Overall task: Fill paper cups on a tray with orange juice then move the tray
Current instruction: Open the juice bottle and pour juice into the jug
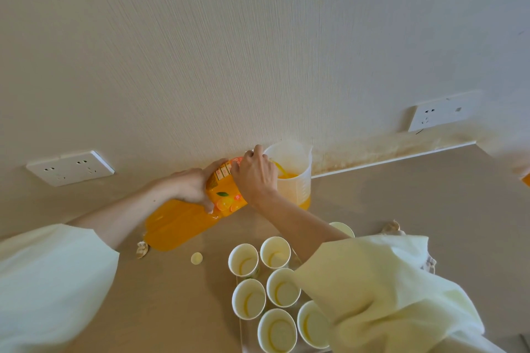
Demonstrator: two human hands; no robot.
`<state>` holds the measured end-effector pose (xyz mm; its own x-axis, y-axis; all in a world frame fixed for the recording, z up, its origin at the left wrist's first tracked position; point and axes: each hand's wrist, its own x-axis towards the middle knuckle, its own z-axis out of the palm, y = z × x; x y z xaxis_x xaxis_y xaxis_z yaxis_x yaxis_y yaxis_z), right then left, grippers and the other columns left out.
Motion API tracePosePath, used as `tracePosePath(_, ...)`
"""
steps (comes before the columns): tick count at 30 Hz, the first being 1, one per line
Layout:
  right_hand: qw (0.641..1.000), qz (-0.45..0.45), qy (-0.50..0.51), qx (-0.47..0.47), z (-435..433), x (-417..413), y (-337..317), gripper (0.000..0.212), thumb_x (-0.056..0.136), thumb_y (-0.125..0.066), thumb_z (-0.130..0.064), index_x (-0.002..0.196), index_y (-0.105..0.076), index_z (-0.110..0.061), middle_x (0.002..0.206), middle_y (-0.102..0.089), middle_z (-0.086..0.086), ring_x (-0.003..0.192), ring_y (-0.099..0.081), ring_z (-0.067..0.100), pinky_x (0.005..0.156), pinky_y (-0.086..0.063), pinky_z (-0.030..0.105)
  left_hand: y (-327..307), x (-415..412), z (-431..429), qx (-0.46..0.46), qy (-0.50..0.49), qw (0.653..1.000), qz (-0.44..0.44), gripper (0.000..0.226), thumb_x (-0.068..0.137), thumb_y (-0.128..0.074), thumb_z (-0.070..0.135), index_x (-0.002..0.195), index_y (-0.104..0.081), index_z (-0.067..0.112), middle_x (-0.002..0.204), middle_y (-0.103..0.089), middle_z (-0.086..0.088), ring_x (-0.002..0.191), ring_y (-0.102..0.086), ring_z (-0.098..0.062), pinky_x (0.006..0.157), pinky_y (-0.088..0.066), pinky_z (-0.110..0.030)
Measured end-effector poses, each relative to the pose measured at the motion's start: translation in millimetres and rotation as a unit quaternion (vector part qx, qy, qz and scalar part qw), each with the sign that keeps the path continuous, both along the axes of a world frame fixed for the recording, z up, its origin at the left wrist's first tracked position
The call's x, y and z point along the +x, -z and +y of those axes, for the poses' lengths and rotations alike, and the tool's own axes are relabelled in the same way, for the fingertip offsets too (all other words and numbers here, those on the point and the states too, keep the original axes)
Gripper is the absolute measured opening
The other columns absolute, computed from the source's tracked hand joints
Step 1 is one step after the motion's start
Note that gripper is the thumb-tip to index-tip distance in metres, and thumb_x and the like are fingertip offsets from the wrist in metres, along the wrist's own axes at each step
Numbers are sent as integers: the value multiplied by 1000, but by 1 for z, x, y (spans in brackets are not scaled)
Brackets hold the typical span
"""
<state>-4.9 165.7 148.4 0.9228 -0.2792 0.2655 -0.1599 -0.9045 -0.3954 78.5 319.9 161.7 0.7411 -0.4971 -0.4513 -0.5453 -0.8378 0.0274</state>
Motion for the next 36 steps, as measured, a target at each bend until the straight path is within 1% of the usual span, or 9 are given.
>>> tracePosePath(8, 1000, -7, 4, 1, 1, 1, 1, 39, 102, -32, -31, 104, -58, -2, 108, -49, 11, 93, -59, 26, 63, -33, 31, 3, 6, 1, 1, 1, 1000, 4, 132, 53, -85, 48, 144, 10, 45, 135, -51, -5, 118, -52, -31, 92, -50, -44)
tracePosePath(10, 1000, -2, 0, -23, 3, 1, 1, 36, 102, -34, -28, 107, -58, -2, 109, -50, 12, 94, -59, 28, 62, -34, 32, 5, 8, 2, -2, -1, 1000, 7, 133, 51, -85, 48, 145, 9, 45, 134, -51, -5, 117, -52, -30, 91, -50, -43)
tracePosePath(12, 999, 2, -2, -55, 6, 1, 2, 31, 102, -38, -23, 109, -59, -1, 109, -51, 12, 96, -60, 29, 61, -36, 32, 8, 11, 5, -8, -11, 1000, 4, 133, 49, -84, 49, 142, 10, 51, 135, -51, -3, 114, -53, -28, 90, -51, -42)
tracePosePath(14, 998, 9, 7, -60, 8, 2, 1, 30, 101, -37, -20, 111, -58, -1, 109, -52, 13, 96, -60, 29, 61, -36, 32, 12, 14, 10, -20, -27, 999, -2, 131, 45, -82, 53, 134, 13, 65, 136, -52, -1, 112, -55, -26, 89, -52, -41)
tracePosePath(16, 998, 15, 1, -65, 10, 2, 2, 31, 100, -37, -17, 114, -58, 1, 111, -51, 14, 97, -60, 29, 63, -37, 31, 16, 18, 13, -32, -33, 999, 4, 130, 41, -80, 56, 128, 16, 71, 136, -52, -1, 112, -56, -26, 88, -52, -41)
tracePosePath(20, 997, 26, -7, -73, 12, 3, 3, 32, 97, -38, -11, 121, -54, 2, 116, -47, 15, 100, -57, 30, 65, -37, 31, 20, 19, 13, -43, -37, 998, 14, 132, 39, -81, 57, 130, 14, 70, 136, -52, 0, 113, -56, -25, 88, -52, -39)
tracePosePath(25, 997, 33, -12, -68, 14, 2, 3, 30, 98, -39, -12, 121, -55, 0, 120, -46, 16, 101, -57, 30, 74, -48, 34, 23, 22, 14, -43, -36, 998, 17, 133, 40, -82, 56, 133, 12, 68, 135, -53, 1, 110, -57, -23, 87, -52, -37)
tracePosePath(31, 997, 22, -13, -73, 14, 2, 2, 28, 98, -39, -12, 118, -56, -1, 117, -47, 15, 100, -57, 30, 72, -45, 33, 25, 25, 14, -34, -35, 999, 12, 134, 39, -82, 60, 135, 12, 67, 132, -54, 2, 106, -57, -19, 85, -52, -37)
tracePosePath(36, 996, 22, -18, -79, 14, 0, 4, 30, 97, -40, -11, 120, -55, -1, 119, -46, 16, 103, -56, 30, 74, -46, 34, 34, 35, 17, -35, -39, 999, 4, 135, 35, -82, 65, 132, 12, 70, 130, -56, 5, 103, -59, -18, 84, -54, -38)
